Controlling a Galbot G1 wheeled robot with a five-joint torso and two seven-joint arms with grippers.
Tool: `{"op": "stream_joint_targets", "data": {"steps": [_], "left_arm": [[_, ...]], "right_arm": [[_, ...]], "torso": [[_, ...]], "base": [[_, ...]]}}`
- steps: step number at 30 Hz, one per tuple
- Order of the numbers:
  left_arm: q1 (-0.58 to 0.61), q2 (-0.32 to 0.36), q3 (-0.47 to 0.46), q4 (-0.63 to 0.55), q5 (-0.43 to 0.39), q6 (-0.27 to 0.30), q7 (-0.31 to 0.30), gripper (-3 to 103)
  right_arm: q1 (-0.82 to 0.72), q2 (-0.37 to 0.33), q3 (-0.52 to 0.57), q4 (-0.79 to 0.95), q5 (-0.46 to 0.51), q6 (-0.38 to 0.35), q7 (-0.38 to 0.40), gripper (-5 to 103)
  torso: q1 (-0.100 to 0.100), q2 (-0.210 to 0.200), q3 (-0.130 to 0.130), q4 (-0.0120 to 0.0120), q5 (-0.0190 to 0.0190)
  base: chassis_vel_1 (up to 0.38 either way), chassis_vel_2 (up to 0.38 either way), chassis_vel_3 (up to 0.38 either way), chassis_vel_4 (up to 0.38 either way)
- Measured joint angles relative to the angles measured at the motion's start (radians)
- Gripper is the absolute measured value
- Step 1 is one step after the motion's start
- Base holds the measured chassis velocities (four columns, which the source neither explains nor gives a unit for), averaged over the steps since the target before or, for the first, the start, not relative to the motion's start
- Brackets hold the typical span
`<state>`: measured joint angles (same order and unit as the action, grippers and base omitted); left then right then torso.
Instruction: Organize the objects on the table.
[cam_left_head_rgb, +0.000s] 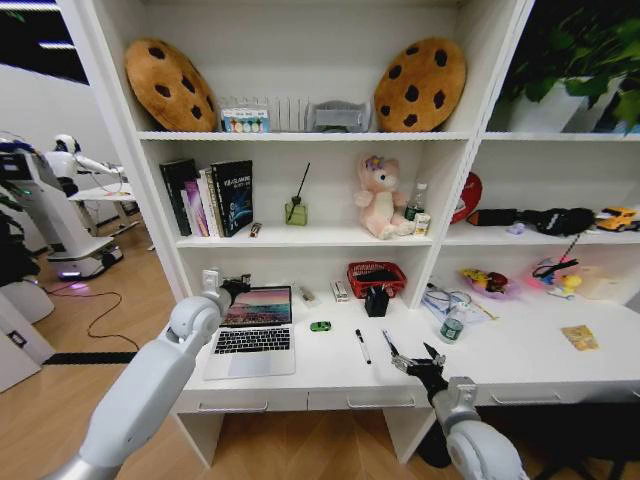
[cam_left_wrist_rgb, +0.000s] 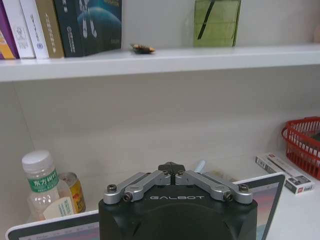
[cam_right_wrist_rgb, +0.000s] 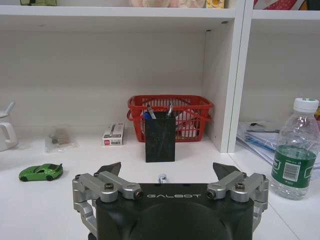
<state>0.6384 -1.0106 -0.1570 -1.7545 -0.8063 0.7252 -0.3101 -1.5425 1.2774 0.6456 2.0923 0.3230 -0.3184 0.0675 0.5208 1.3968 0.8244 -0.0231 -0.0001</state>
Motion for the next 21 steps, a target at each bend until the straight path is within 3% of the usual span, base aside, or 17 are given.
{"op": "stream_joint_targets", "data": {"steps": [21], "left_arm": [[-0.009, 0.002, 0.022, 0.017, -0.005, 0.012, 0.007, 0]], "right_arm": [[0.0, 0.018, -0.008, -0.023, -0.009, 0.02, -0.004, 100]], "torso": [[0.0, 0.0, 0.0, 0.0, 0.0]], "base": [[0.0, 0.0, 0.0, 0.0]]}}
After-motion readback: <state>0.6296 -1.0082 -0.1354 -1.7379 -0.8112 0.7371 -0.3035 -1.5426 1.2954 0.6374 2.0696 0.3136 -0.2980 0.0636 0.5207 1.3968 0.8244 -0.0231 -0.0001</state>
